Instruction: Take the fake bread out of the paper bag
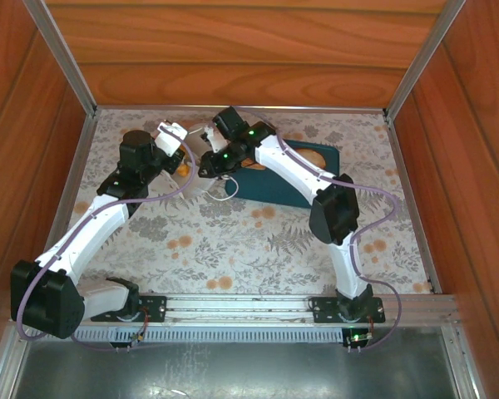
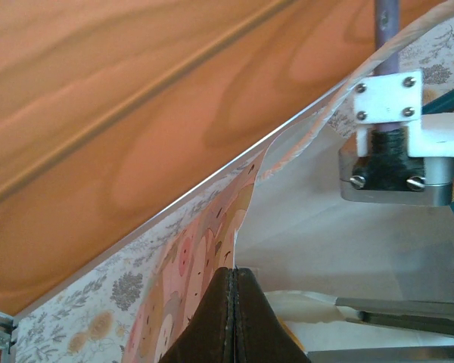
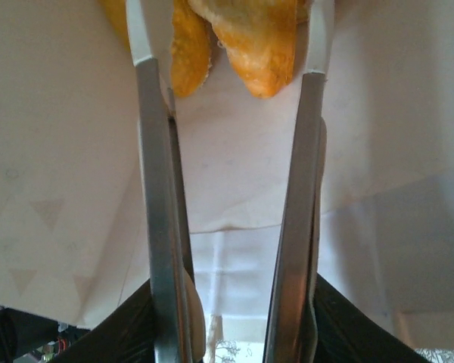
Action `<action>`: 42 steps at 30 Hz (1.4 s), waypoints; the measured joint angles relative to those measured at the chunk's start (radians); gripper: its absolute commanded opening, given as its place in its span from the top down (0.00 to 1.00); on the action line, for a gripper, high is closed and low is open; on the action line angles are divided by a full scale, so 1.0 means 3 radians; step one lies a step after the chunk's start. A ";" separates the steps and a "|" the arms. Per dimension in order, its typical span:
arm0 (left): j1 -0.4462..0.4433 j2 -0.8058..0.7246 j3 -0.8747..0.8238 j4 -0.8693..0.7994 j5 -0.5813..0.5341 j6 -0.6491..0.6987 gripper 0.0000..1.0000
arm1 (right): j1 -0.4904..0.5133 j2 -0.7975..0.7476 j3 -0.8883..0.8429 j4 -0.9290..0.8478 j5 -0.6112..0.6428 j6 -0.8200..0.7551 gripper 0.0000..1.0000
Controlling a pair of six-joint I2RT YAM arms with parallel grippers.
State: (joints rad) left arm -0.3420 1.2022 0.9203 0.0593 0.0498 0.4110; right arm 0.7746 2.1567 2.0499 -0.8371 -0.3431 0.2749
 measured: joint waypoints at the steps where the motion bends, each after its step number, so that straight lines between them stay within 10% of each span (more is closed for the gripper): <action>1: 0.0000 0.0000 0.0000 0.0000 0.0000 -0.0001 1.00 | 0.0000 0.0024 0.0018 0.0000 0.0004 0.0000 0.62; 10: 0.0000 0.0000 0.0000 0.0000 -0.0001 0.0000 1.00 | 0.0014 -0.0019 -0.0093 0.0042 0.0064 0.0003 0.77; 42: -0.0001 0.0045 0.0001 0.0006 -0.0014 -0.0014 1.00 | -0.0543 -0.2679 -0.2289 0.0614 -0.0369 0.0573 0.76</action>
State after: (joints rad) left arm -0.3424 1.2156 0.9207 0.0612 0.0456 0.4068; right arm 0.6117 1.3529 1.3632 -0.6529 -0.4538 0.4469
